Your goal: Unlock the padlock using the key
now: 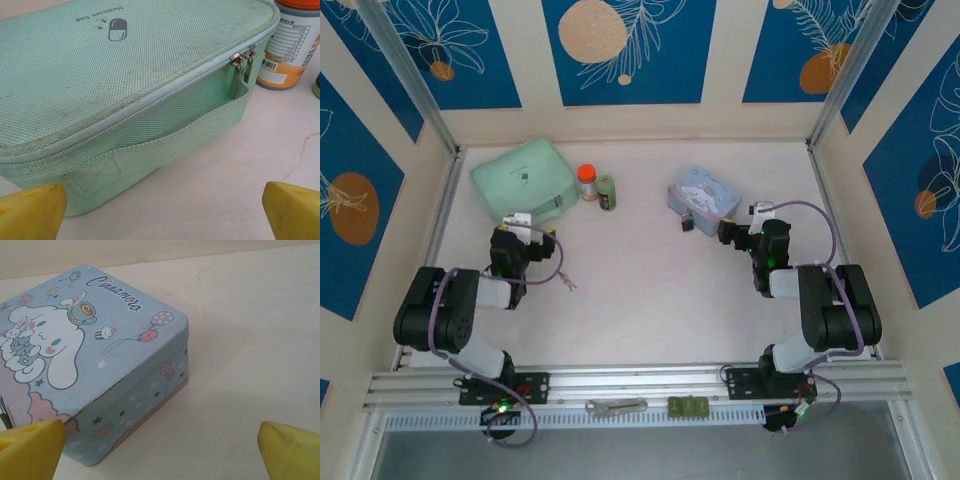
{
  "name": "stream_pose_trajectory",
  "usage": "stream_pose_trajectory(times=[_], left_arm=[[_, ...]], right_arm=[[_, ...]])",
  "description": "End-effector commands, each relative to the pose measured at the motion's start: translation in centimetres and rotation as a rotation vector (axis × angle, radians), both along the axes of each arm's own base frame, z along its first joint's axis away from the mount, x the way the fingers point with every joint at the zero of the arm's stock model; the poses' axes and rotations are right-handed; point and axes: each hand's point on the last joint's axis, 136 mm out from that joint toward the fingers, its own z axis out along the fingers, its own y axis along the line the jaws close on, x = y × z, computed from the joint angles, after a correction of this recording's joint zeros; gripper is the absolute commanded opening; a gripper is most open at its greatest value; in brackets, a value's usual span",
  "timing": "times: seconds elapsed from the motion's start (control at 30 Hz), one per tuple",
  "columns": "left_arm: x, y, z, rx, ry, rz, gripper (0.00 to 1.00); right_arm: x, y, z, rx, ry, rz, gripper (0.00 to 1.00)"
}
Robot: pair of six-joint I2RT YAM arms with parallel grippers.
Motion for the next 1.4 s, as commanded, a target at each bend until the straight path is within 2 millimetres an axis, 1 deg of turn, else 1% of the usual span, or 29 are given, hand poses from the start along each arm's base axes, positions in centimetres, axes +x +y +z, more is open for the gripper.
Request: stream_pose_trajectory(times=[0.0, 0.67, 0.8, 0.87, 0.93, 1.07, 1.17, 1.23, 1.27, 1.3, 1.37], left_arm=[[0.5, 0.0, 0.5, 0.004, -0.013, -0.012, 1.00], [0.7, 0.0, 0.5, 0.000, -0.006, -0.014, 1.00], [0.6, 0.1, 0.5, 0.004, -0.010, -0.010, 1.00], [0.5, 0.8, 1.0, 0.017, -0.020, 0.045, 1.00], [0.2, 1.1, 2.1, 0.038, -0.021, 0.076, 1.00], [-0.4, 1.2, 5.6, 0.051, -0.025, 0.112, 1.00], [-1.2, 1.9, 8.1, -0.062, -0.034, 0.197, 1.00], [-2.0, 1.7, 9.0, -0.167, -0.021, 0.216, 1.00], [-2.3, 1.4, 9.3, -0.212, -0.013, 0.211, 1.00], [-2.9, 1.0, 9.3, -0.269, 0.006, 0.210, 1.00], [-4.1, 0.6, 8.4, -0.384, 0.057, 0.230, 1.00]], right_arm=[[0.2, 0.3, 0.5, -0.011, -0.022, 0.022, 0.99], [0.2, 0.2, 0.3, -0.002, -0.012, 0.025, 0.99], [0.1, 0.3, 0.6, -0.008, -0.024, 0.025, 1.00], [0.1, 0.1, 1.1, -0.032, -0.035, -0.002, 1.00], [-0.2, 0.4, 2.1, -0.066, -0.047, -0.015, 1.00], [-1.1, 1.0, 4.5, -0.115, -0.078, -0.027, 1.00], [-2.1, 2.3, 6.1, -0.135, -0.063, -0.002, 0.99], [-3.1, 4.0, 7.1, -0.151, -0.048, 0.029, 0.99], [-3.6, 5.0, 7.3, -0.144, -0.036, 0.050, 0.99], [-4.3, 6.4, 7.5, -0.126, -0.011, 0.089, 0.98], [-5.5, 9.3, 7.5, -0.090, 0.046, 0.172, 0.97]])
